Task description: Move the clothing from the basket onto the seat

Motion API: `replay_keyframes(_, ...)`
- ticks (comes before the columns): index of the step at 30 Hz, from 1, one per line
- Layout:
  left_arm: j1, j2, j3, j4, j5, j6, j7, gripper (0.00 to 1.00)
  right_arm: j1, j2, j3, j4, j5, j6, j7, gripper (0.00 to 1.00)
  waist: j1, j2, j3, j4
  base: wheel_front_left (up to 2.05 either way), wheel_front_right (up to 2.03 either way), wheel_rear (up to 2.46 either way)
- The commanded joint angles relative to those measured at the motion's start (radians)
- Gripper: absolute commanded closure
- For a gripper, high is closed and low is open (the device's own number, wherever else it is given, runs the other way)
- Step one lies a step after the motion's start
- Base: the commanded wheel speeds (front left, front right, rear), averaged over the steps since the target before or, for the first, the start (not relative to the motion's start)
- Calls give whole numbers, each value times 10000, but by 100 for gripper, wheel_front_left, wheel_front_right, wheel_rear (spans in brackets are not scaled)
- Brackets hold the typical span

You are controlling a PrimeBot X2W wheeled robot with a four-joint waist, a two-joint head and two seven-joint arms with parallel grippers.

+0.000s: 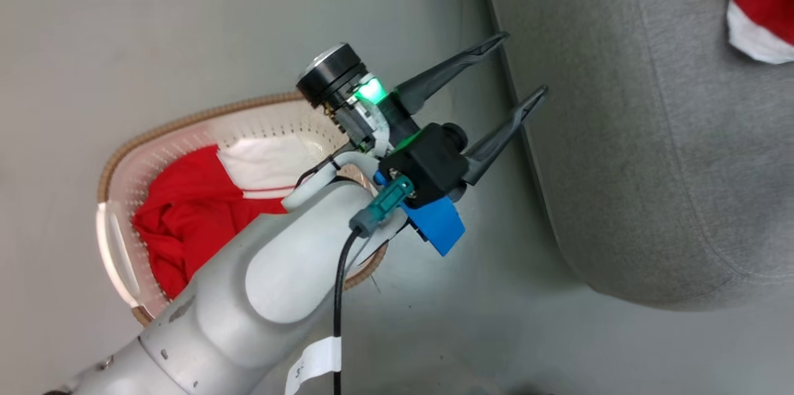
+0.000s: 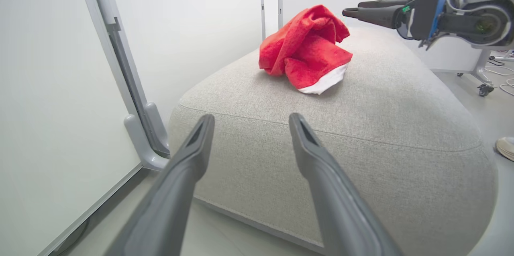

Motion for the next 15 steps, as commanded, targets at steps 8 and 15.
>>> replay_keyframes(8,1476,85,1432,-464,-315,366,-27,0,1523,389,1468,-1490,-86,-1,-35,0,0,0,-2190,443,0,0,0)
replay_keyframes(15,3010,236,3104,-931,-382,635,-27,0,2478,897,2597,-2336,-7,1,-33,0,0,0,-3309,1030,0,0,0)
